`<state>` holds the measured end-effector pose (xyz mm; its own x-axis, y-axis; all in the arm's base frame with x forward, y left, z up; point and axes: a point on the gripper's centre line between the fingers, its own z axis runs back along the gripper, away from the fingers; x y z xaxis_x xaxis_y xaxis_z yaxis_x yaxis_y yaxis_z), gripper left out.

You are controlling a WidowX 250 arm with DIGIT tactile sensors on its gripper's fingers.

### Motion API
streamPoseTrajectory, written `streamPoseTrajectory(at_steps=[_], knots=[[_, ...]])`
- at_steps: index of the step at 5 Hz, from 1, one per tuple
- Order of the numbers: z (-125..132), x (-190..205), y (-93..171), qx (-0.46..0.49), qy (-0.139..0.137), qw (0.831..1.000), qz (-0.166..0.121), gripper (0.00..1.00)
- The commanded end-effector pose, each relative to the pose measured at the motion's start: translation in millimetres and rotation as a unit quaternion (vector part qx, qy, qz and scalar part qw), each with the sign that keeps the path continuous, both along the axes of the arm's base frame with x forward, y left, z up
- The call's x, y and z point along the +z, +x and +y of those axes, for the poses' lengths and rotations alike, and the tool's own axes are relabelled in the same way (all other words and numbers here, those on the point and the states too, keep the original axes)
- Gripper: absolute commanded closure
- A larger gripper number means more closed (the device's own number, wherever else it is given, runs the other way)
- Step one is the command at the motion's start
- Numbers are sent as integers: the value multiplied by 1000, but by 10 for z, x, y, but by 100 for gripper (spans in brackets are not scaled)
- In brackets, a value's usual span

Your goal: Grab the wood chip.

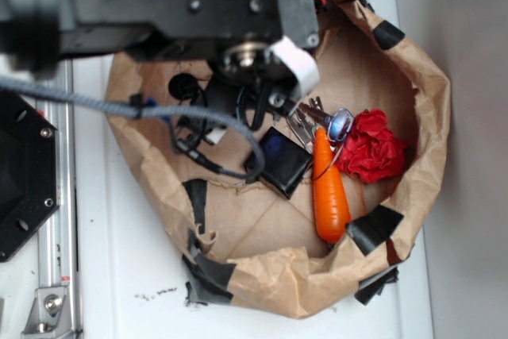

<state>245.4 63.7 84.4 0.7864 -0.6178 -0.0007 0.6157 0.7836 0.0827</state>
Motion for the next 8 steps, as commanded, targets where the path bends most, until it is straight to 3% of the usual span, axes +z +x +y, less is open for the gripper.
streamPoseTrajectory(at_steps=[1, 3, 4, 7, 8], knots=[[-19, 24, 31, -10, -4, 1000, -12, 0], [46, -354, 252, -29, -49, 998, -7, 0], [-122, -563, 301, -32, -69, 997, 11, 0], [-2, -722, 264, -25, -49, 998, 30, 0], [11, -722, 260, -15, -53, 998, 21, 100]])
